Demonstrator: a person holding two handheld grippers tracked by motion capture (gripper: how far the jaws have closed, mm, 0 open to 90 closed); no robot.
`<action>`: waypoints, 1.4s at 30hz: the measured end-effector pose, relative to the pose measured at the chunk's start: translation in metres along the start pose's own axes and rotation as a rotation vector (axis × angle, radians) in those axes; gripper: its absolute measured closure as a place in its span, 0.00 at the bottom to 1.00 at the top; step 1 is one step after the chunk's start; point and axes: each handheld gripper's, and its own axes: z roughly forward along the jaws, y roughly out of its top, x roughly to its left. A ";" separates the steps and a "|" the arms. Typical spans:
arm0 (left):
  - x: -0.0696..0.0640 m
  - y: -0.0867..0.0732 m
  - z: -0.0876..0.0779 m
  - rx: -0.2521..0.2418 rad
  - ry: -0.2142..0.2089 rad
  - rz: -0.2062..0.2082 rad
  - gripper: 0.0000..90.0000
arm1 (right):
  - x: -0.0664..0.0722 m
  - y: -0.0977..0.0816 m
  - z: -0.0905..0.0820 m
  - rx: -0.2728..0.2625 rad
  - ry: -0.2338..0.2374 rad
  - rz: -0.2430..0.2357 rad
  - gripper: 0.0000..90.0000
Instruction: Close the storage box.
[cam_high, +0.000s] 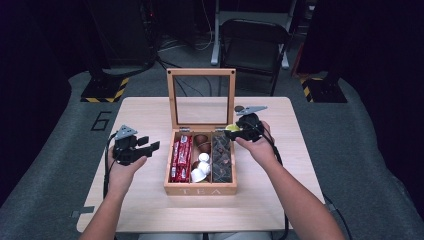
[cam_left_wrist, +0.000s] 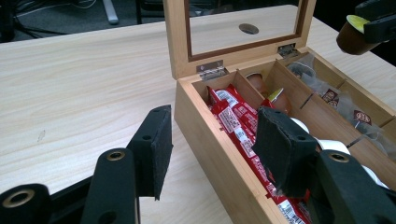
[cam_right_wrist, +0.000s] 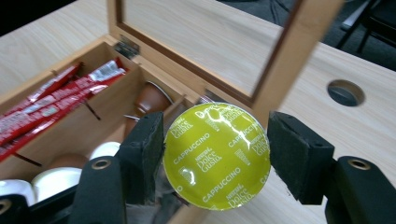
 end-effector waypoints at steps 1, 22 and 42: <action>0.000 0.000 0.000 0.000 0.000 -0.001 0.51 | -0.006 -0.004 -0.003 0.007 -0.018 0.009 0.41; 0.000 -0.001 0.001 0.002 0.004 -0.002 0.51 | -0.038 -0.037 -0.013 0.043 -0.114 0.061 0.41; 0.000 -0.001 0.001 0.004 0.005 -0.002 0.51 | -0.042 -0.072 0.001 0.076 -0.131 0.099 0.41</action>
